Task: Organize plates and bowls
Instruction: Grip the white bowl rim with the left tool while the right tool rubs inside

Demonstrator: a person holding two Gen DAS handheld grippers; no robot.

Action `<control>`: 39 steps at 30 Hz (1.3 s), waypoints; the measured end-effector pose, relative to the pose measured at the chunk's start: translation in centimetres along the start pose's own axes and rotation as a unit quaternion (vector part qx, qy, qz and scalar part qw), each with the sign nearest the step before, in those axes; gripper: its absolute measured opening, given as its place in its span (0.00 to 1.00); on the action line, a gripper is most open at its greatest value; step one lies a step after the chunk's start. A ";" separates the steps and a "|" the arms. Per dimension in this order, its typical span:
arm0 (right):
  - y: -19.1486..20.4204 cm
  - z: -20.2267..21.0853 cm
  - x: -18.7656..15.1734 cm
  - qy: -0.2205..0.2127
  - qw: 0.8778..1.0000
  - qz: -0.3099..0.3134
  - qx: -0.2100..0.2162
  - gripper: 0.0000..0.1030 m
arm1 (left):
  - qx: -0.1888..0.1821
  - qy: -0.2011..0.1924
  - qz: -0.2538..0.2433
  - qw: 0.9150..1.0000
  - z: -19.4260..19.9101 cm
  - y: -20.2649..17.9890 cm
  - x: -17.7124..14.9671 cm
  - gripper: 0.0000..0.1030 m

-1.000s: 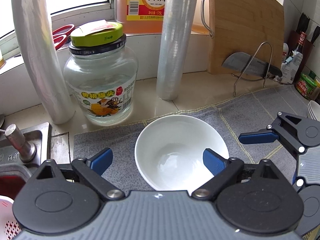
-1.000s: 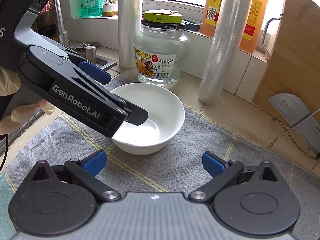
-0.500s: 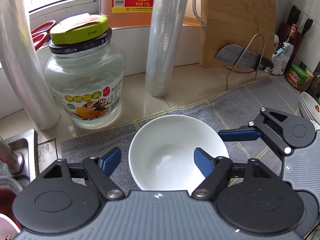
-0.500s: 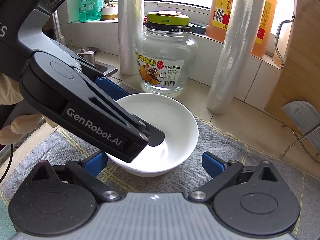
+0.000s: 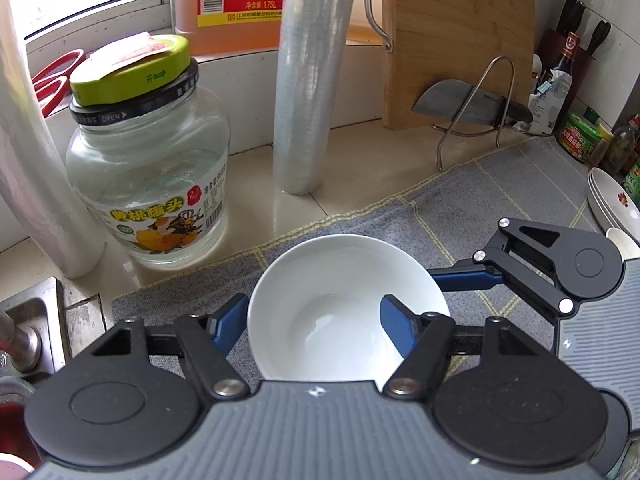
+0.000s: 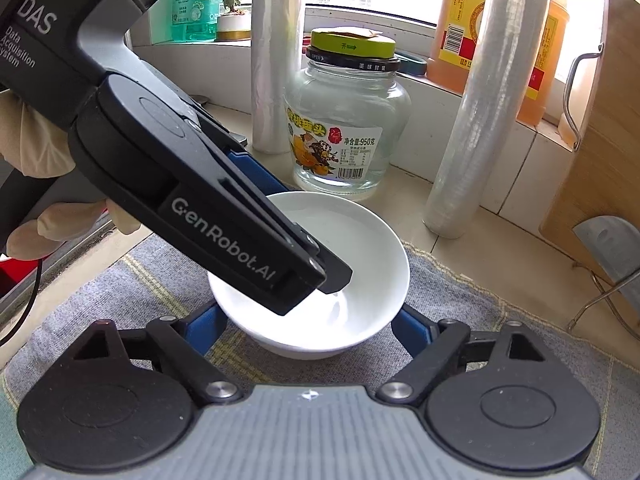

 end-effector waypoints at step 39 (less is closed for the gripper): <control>0.3 4.0 -0.2 0.001 1.000 -0.001 -0.011 0.89 | -0.017 -0.004 -0.021 1.000 2.5 -3.1 0.0 0.65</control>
Point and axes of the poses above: each gripper's, at about its wrist camera, not at the fingertips, and z roughly against the way its jaws point, y to its left, x to its top, the point moved 6 cm from there along -z, roughly the way its jaws point, and after that the axes turned 4 degrees about z, right-handed, at the moved point
